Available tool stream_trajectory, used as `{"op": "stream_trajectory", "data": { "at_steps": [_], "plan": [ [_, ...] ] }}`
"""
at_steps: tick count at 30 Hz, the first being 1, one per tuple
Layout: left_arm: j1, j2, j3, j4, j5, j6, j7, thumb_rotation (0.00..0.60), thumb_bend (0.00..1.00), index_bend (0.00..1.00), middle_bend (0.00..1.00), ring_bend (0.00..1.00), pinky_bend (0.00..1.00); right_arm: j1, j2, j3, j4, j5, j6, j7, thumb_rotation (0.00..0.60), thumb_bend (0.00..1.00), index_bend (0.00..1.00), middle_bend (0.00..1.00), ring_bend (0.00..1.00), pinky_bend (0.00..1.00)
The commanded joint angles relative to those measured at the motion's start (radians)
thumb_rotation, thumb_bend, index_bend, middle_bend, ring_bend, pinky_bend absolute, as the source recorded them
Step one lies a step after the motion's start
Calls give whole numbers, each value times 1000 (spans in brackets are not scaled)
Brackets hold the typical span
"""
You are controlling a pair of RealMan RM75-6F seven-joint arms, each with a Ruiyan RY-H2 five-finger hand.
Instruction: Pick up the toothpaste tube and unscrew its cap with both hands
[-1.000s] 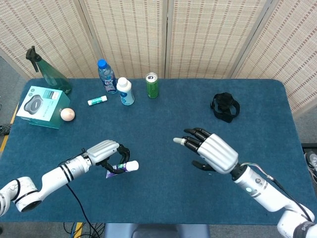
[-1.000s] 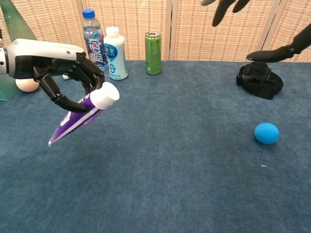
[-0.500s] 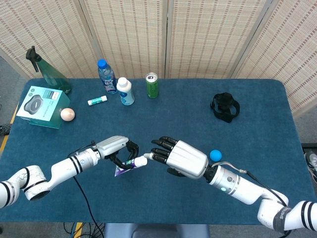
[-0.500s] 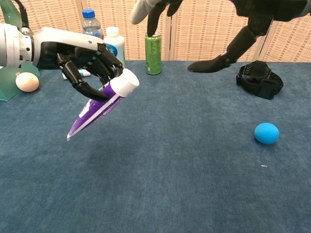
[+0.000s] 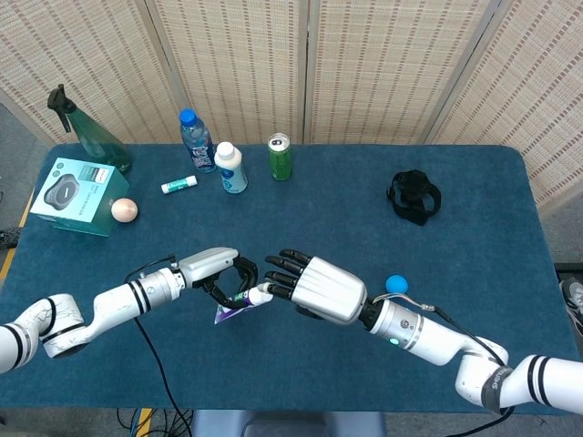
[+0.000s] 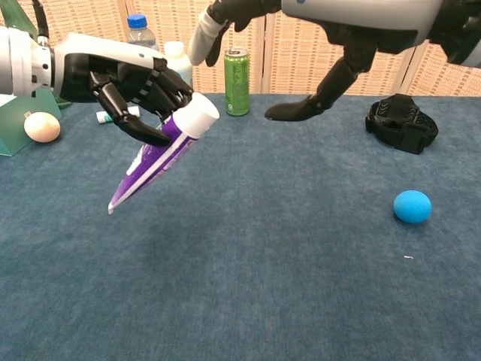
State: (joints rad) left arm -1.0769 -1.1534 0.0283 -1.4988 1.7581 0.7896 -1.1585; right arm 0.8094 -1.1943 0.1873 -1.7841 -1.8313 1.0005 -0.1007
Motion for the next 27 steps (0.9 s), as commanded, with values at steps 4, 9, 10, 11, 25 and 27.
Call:
{"op": "stream_trajectory", "data": {
  "at_steps": [4,9,10,11,25,27],
  "plan": [
    [-14,-3,28,14,29,39,-39,600,322,570,642,395,335,19,-27,-8,43,-13,24,-13,600,247,323,327,144,219],
    [-25,-9,44,21,37,56,-51,600,323,570,641,395,335,32,-37,-10,54,-9,29,-28,600,261,336,327,143,219],
    [-27,-10,46,23,37,58,-54,600,323,570,642,395,335,34,-40,-11,56,-8,29,-30,600,261,337,327,143,219],
    [-29,-12,48,26,37,59,-56,600,323,570,642,395,334,36,-43,-12,57,-6,30,-31,600,261,338,327,143,219],
    [-55,-15,84,56,46,103,-148,600,323,572,642,395,335,64,-60,-33,68,8,23,-44,600,261,339,327,143,218],
    [-58,-15,88,57,48,108,-152,600,323,573,641,395,335,66,-64,-33,70,13,24,-49,600,261,340,327,143,219]
  ]
}}
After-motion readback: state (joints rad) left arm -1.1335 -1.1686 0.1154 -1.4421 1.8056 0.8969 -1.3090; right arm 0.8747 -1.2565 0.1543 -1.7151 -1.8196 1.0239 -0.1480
